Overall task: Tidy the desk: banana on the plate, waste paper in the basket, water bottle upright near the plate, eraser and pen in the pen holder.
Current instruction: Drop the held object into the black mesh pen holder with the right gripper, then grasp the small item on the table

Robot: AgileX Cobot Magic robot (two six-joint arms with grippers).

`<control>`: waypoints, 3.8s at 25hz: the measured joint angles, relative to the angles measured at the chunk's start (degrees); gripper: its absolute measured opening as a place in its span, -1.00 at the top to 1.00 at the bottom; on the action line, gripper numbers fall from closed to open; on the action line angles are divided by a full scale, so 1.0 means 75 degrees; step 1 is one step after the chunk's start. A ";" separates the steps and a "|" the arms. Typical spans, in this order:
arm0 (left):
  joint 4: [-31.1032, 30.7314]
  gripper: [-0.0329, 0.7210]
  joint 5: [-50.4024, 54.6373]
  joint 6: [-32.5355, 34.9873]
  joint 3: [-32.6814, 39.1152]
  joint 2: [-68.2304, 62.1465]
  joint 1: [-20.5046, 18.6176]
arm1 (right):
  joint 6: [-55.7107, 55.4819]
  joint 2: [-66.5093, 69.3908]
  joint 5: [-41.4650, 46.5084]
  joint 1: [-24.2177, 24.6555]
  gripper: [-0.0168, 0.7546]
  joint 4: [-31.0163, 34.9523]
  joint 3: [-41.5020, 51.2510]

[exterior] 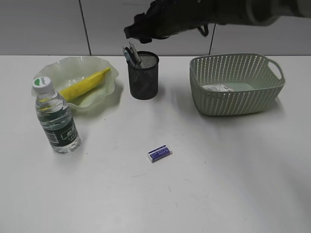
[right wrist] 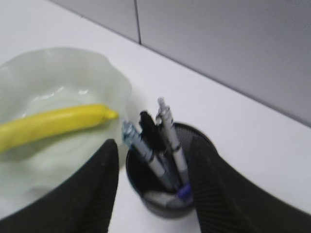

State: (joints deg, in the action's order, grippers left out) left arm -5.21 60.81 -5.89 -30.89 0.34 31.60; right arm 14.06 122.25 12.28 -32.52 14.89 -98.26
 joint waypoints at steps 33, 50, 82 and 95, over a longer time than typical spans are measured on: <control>0.0000 0.09 0.0000 0.0000 0.0000 0.0000 0.0000 | -0.1758 -1.0641 0.6972 0.0000 -0.03 -0.1888 0.7017; 0.0404 0.09 -0.0345 0.0000 -0.0126 -0.0541 0.0000 | -0.2300 -1.6198 0.6336 0.0000 -0.03 -0.2841 0.9197; 0.1423 -0.18 -0.1652 0.2531 -0.7837 -1.6057 0.1418 | -0.2175 -1.6355 0.6306 0.0000 -0.01 -0.2782 0.9212; 0.1099 -0.21 -0.1040 0.2531 -0.8512 -1.7290 0.1676 | -0.2175 -1.6355 0.6306 0.0000 0.00 -0.2782 0.9212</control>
State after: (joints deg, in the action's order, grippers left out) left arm 3.03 53.01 13.09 -94.73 -129.33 44.16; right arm -2.25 -0.41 59.58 -32.52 -5.98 -29.18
